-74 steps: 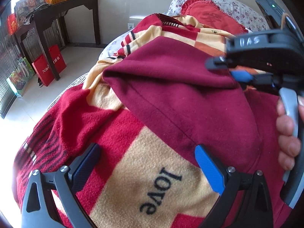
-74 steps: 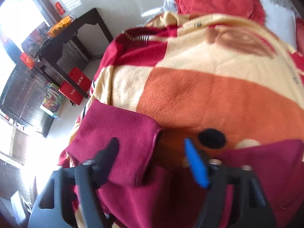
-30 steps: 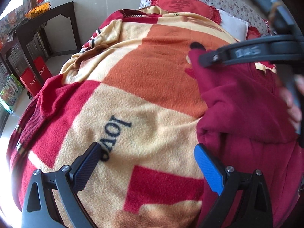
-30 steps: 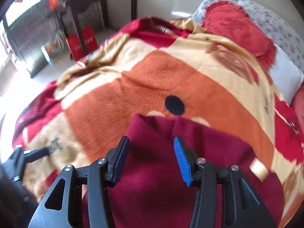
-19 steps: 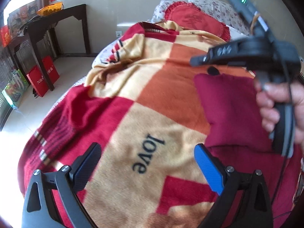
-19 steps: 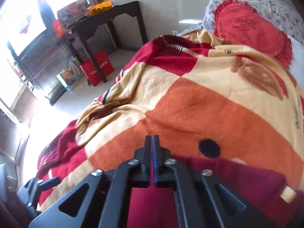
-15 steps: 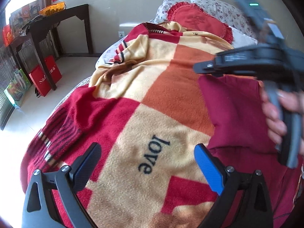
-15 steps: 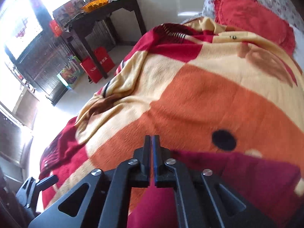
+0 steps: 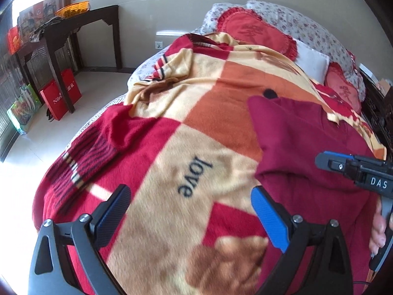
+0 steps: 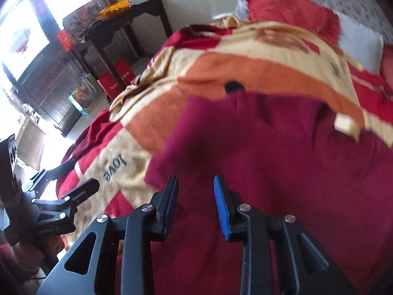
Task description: Fold small clothes
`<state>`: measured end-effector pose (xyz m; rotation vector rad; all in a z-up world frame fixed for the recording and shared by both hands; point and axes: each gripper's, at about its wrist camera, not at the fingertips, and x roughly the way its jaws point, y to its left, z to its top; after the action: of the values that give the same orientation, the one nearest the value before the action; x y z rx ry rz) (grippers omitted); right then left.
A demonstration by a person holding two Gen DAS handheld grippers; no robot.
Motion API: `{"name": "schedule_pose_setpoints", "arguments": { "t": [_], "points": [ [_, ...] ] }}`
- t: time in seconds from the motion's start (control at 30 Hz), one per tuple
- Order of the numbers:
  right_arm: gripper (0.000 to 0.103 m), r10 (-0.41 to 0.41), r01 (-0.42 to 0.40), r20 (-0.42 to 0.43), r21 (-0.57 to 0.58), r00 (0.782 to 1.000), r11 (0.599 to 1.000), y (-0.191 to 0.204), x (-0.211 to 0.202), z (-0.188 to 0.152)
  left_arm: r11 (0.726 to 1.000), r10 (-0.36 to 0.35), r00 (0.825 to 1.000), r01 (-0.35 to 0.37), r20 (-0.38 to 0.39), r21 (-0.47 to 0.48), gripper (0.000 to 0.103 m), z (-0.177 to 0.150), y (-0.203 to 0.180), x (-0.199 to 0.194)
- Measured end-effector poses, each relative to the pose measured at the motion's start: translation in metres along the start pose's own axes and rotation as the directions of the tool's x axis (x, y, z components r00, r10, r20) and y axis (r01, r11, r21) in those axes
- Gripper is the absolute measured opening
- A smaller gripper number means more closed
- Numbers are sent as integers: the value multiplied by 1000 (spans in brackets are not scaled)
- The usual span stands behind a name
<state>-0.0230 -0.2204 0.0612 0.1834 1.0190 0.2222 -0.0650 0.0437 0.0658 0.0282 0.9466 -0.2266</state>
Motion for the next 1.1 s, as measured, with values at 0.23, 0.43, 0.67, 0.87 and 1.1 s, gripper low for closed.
{"name": "schedule_pose_setpoints", "arguments": {
  "t": [0.23, 0.43, 0.67, 0.87, 1.1],
  "points": [
    [11, -9, 9, 23, 23, 1000, 1000, 4, -27, -24, 999, -19, 1000, 18, 10, 49, 100, -19, -18, -20],
    [11, -17, 17, 34, 17, 999, 1000, 12, -38, -27, 999, -25, 1000, 25, 15, 39, 100, -23, -18, -27],
    [11, -8, 8, 30, -8, 1000, 1000, 25, -35, -29, 1000, -23, 999, 22, 23, 16, 100, -23, -10, -30],
    [11, -1, 1, 17, -26, 1000, 1000, 35, -29, -28, 1000, -16, 1000, 16, 20, 11, 100, -23, -6, -29],
    [11, 6, -5, 15, -26, 1000, 1000, 38, -27, -26, 1000, -17, 1000, 17, 15, 9, 100, -22, -6, -26]
  ]
}}
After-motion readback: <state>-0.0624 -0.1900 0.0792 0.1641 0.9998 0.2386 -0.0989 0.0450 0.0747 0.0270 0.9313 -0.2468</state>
